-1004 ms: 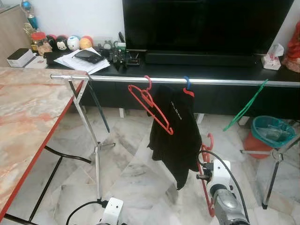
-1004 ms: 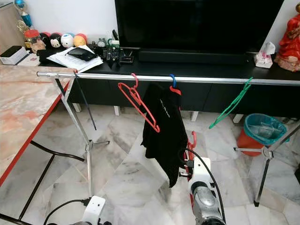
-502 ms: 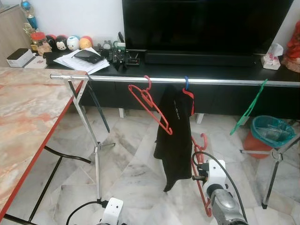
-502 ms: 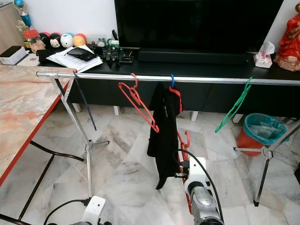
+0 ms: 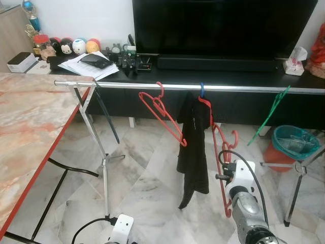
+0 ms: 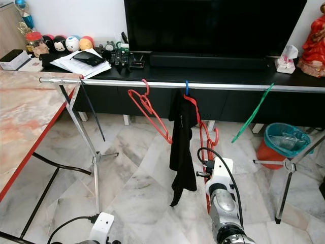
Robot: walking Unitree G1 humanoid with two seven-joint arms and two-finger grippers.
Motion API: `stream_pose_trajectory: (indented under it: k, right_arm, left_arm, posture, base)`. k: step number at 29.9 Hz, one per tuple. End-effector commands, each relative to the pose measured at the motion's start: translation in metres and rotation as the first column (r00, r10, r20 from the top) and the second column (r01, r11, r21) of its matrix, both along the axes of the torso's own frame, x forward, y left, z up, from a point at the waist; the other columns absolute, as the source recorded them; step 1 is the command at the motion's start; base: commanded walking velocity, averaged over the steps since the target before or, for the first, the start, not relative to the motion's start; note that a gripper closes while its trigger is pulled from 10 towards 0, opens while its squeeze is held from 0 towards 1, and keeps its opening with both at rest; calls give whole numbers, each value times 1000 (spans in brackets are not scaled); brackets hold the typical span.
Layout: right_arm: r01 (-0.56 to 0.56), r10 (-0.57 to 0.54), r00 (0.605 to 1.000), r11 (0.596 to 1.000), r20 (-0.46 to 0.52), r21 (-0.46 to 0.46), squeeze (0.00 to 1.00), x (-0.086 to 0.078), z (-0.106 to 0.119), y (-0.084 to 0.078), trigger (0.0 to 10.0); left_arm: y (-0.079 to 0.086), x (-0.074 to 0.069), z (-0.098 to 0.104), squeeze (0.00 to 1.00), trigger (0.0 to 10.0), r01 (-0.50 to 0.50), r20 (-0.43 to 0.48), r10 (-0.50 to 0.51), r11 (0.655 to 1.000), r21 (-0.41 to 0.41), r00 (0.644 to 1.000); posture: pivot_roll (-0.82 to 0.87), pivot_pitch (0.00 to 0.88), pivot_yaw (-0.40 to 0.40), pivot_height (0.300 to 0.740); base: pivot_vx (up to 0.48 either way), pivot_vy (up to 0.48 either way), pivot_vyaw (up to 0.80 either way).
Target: Hang hanger
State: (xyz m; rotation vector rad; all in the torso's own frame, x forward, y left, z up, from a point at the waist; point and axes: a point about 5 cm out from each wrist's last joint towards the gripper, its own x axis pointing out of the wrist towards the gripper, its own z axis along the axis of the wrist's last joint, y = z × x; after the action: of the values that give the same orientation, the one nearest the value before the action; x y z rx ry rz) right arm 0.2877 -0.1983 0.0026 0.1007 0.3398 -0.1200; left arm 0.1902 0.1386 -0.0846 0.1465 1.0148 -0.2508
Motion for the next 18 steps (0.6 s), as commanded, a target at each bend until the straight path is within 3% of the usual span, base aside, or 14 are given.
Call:
stream_pose_trajectory:
  k: [1, 13, 18]
  right_arm:
    - [12, -12, 998, 1000, 64, 3, 0, 10, 12, 0, 10000]
    - [108, -108, 990, 994, 93, -2, 0, 15, 20, -8, 10000]
    - [106, -106, 990, 994, 88, 0, 0, 15, 19, -7, 10000]
  left_arm:
    - [1, -1, -1, 0, 10000, -2, 4, 2, 1000, 9, 1000]
    - [0, -2, -1, 0, 10000, 0, 3, 0, 1000, 8, 1000]
    - [1, -1, -1, 0, 10000, 0, 3, 0, 1000, 9, 1000]
  posture:
    - [-6, 0, -15, 740]
    - [-3, 0, -16, 740]
    - [-3, 0, -16, 740]
  base:
    - [0, 0, 0]
    - [0, 0, 0]
    - [0, 0, -726]
